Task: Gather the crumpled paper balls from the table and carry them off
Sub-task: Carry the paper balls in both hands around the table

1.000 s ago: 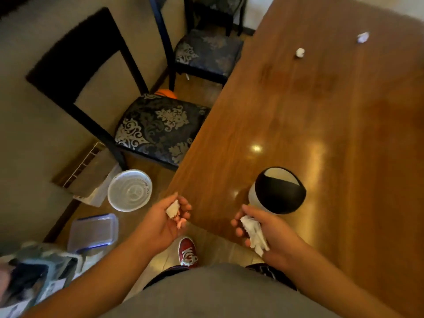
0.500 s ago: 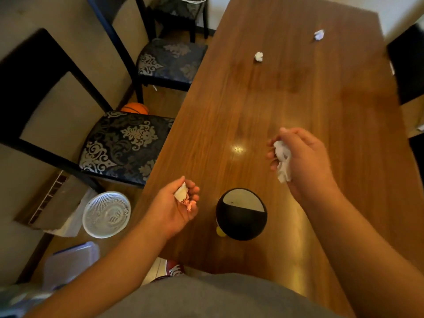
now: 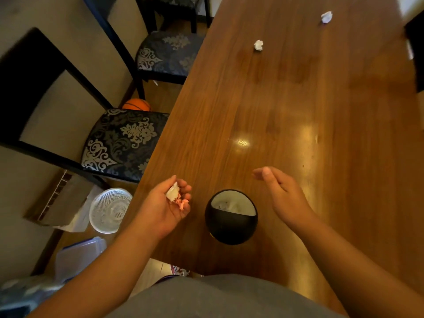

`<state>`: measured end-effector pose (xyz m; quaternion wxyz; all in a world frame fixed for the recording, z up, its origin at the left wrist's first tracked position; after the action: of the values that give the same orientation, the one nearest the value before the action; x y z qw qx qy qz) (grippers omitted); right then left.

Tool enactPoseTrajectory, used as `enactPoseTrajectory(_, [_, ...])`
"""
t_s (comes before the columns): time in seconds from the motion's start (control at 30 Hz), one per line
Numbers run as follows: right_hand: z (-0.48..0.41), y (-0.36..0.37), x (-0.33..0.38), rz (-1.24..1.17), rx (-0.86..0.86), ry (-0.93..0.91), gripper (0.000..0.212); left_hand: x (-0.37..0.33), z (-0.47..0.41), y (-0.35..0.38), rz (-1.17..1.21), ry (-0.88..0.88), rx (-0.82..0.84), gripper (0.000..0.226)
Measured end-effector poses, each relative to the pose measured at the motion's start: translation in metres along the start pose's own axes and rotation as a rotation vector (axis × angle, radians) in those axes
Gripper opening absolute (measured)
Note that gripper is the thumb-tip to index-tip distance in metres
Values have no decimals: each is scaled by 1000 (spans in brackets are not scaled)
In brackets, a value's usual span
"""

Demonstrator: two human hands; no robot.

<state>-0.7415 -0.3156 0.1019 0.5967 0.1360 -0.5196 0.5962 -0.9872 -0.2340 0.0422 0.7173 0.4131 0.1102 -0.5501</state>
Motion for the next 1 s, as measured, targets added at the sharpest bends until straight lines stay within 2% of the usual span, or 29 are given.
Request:
enactPoseTrajectory(0.13, [20,-12,-52,-33,-46,143,39,-4,-8,39,-201,14,130,35])
enactPoseTrajectory(0.23, [43,-21,-96,-23,-77,235,44,-8,-13,74,-385,63,273,27])
enactPoseTrajectory(0.43, [78,-38,-160,-118,-130,382,54,-22,-6,138,-688,253,540,27])
enactPoseTrajectory(0.53, [86,-45,-169,-152,-152,397,53,-11,0,154,-1103,353,740,24])
enactPoseTrajectory(0.6, [89,-49,-168,-171,-172,386,50,11,6,153,-1372,264,929,22])
enactPoseTrajectory(0.63, [90,-51,-168,-176,-180,379,48,17,8,150,-1424,202,976,24])
enactPoseTrajectory(0.87, [91,-58,-172,-217,-202,385,45,3,16,154,-1397,162,985,32])
enactPoseTrajectory(1.0, [98,-52,-170,-234,-195,411,41,-12,21,140,-1338,255,907,28])
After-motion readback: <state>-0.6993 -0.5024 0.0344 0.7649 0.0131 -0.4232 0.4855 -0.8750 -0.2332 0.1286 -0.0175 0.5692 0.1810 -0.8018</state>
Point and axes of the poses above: each hand's wrist, its own z-axis away from the middle knuckle, its own y-axis out of the palm, x = y × z, the point moved 8 cm from there along -z, towards the middle knuckle, and after that the axes turned 14 degrees about y, right-handed, at the moved point
